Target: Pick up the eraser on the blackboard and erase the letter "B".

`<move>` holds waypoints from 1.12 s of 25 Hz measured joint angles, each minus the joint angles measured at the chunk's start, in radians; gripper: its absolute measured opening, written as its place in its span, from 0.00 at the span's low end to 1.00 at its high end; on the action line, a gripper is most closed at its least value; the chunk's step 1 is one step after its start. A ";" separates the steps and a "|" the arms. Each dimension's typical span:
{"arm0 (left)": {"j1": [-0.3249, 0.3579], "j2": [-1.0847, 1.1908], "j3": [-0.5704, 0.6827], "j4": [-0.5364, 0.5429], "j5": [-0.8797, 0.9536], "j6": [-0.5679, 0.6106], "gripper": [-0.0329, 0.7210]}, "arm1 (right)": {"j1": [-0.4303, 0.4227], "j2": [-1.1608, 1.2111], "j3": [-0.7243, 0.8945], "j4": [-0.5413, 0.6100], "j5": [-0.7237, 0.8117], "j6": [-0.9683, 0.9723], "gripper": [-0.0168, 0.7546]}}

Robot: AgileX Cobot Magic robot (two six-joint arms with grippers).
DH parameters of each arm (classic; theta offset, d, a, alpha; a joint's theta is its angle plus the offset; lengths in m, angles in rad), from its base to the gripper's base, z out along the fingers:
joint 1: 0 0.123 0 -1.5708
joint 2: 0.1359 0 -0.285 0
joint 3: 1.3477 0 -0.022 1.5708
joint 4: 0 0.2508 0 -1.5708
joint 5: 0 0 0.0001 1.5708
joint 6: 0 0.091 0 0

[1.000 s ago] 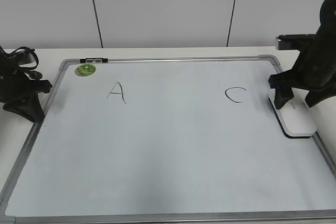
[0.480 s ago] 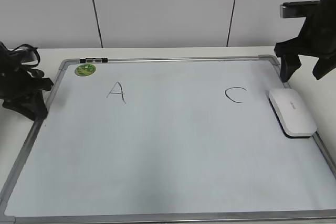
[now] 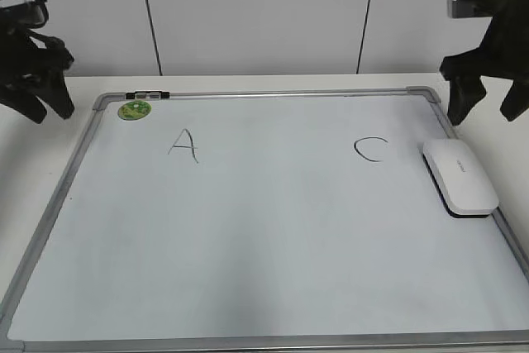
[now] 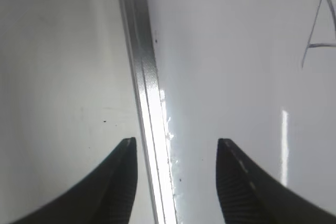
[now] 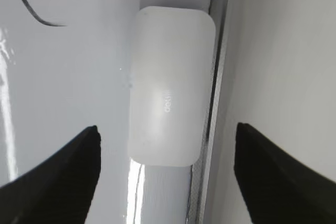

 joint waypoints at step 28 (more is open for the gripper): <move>-0.002 -0.916 0.501 0.071 0.044 -0.021 0.52 | -0.002 -0.630 0.290 0.055 0.026 -0.036 0.78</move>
